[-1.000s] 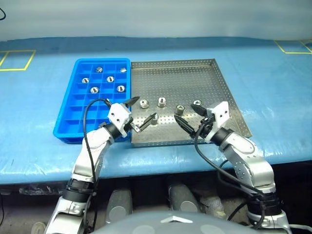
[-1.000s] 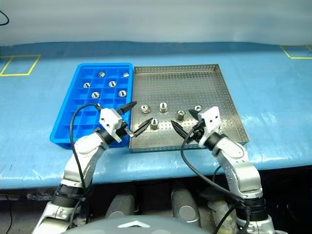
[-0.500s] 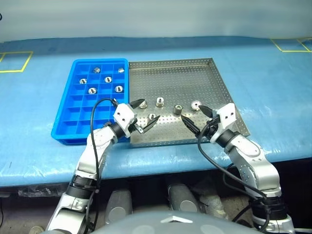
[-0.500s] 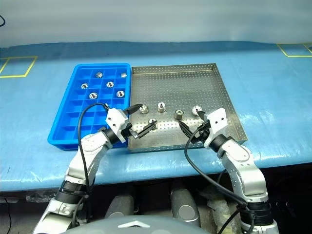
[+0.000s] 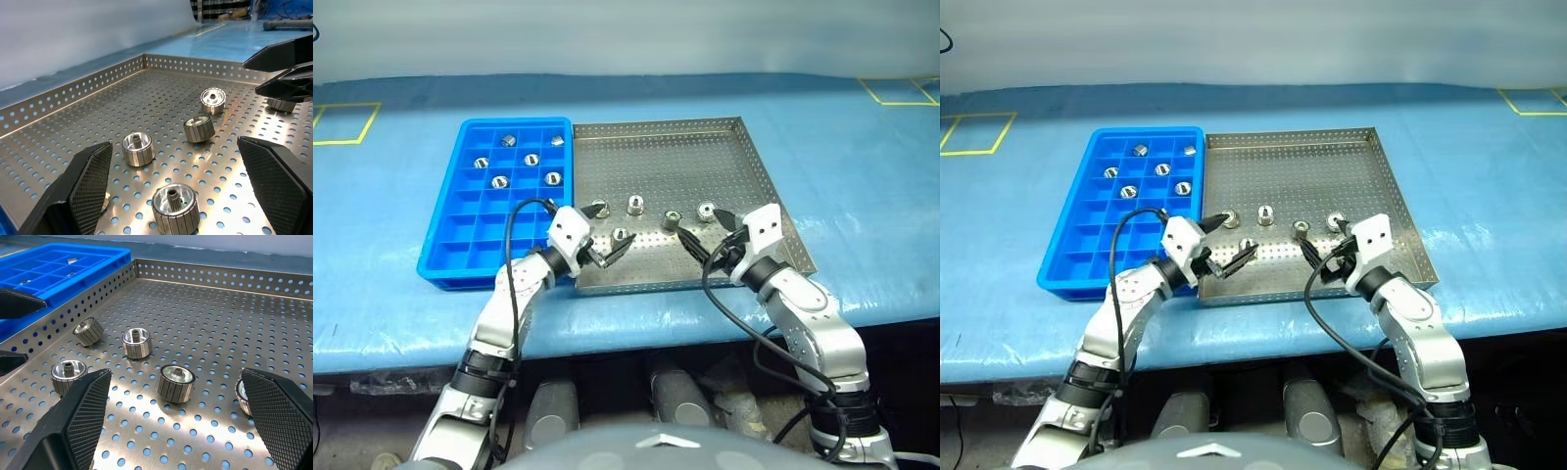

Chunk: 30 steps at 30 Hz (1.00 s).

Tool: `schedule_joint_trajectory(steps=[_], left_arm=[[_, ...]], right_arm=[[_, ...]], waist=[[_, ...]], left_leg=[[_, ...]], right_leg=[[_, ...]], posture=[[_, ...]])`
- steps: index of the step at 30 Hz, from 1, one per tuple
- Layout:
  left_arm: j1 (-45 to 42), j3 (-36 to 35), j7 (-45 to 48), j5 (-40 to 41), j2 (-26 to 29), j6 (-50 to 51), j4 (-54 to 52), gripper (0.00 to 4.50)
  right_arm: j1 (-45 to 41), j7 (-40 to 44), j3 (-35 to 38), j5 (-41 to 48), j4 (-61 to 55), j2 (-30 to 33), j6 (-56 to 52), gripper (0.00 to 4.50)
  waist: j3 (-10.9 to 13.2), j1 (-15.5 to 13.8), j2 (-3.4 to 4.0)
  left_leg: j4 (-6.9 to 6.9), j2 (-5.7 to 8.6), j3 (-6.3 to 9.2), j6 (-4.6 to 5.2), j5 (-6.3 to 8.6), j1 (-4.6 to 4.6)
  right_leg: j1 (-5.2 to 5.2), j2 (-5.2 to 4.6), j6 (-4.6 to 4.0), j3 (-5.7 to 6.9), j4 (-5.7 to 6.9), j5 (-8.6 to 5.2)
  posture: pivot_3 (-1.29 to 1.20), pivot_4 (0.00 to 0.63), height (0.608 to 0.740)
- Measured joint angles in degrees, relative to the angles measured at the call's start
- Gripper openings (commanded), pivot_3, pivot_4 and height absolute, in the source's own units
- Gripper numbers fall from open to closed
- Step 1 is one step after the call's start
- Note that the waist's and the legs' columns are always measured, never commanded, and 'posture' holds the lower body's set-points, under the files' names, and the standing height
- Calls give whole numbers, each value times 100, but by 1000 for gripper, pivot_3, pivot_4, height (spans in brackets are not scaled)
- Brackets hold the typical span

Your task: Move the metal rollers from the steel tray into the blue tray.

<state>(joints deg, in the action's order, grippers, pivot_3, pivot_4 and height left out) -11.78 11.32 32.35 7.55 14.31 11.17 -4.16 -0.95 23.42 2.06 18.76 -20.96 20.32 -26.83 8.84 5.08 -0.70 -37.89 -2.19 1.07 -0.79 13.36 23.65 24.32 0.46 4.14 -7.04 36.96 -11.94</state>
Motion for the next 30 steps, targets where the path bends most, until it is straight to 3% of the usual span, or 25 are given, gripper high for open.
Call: schedule_joint_trajectory(steps=[9, 19, 22, 28, 30], left_arm=[[-752, 388, -253, -297, -172, 1250, 61, 4500], [-934, 696, -646, -672, -265, 2687, 337, 4500], [-975, 588, -813, -678, -401, 2962, 349, 3935], [-1001, 411, -985, -647, -590, 3188, 345, 1903], [-999, 371, -1013, -639, -639, 3224, 338, 1744]], right_arm=[[156, -58, 5, -29, -14, -32, -2, 4475], [407, -180, 27, -7, -204, -80, -8, 4475], [408, -206, 29, -5, -205, -84, -8, 4500], [405, -215, 29, 5, -205, -92, -7, 4500], [397, -216, 29, 5, -205, -102, -7, 4500]], waist=[[0, 66, 0], [0, 273, 1], [0, 293, 1], [-1, 301, 1], [-1, 297, 1]], left_leg=[[4, 1, 2, 0, 0, 0], [0, 1, 3, 0, 0, -2], [0, 1, 3, 0, 0, -2], [1, 2, 3, 0, 0, -2], [0, 2, 3, 0, 0, -2]], right_leg=[[0, 3, 5, 0, -1, 3], [-1, 2, 5, -1, 2, 2], [-1, 1, 6, -1, 2, 2], [-1, 1, 6, -1, 1, 3], [-2, 0, 7, -1, 1, 3]], posture=[[-142, 150, 740], [-160, 150, 740], [-160, 150, 740], [-153, 150, 740], [-151, 150, 740]])
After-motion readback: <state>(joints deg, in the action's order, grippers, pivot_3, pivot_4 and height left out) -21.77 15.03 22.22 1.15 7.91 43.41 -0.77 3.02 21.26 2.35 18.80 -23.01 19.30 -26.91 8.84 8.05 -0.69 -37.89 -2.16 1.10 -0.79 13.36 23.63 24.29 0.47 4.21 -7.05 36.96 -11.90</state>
